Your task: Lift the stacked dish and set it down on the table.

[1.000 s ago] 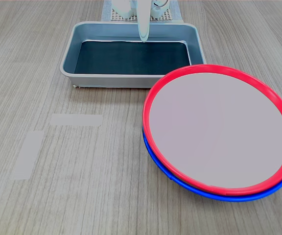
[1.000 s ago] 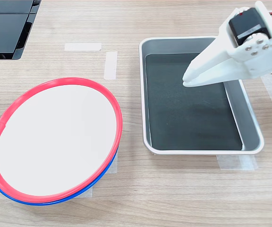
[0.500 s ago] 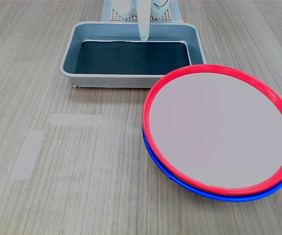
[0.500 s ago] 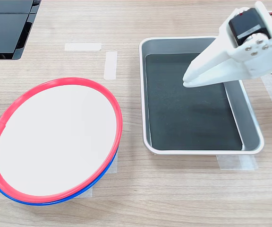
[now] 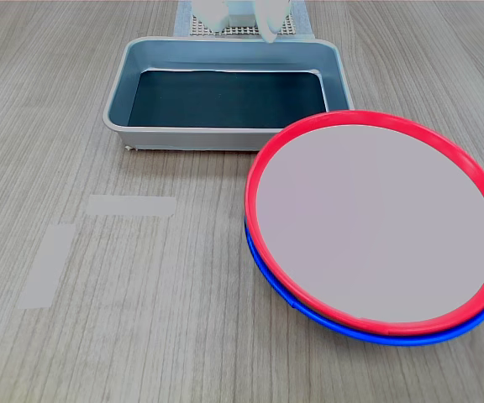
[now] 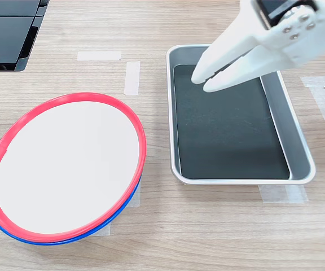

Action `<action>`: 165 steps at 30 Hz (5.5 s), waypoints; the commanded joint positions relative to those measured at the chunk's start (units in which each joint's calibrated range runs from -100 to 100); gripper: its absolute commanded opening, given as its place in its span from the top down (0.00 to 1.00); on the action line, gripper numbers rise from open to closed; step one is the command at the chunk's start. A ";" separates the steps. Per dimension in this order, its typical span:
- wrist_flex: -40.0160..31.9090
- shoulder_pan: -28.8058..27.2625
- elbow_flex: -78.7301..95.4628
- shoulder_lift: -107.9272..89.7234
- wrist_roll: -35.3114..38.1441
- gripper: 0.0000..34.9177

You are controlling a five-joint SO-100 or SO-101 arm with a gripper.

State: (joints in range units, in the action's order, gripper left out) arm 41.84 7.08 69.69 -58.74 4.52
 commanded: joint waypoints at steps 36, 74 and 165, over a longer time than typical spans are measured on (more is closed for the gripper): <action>-8.29 4.36 -40.42 54.60 5.91 0.83; -8.95 -17.48 -36.97 40.61 4.20 1.00; 5.66 -9.57 30.31 -40.32 -4.30 0.99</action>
State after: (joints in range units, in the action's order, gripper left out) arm 47.31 -2.57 100.00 -98.72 0.32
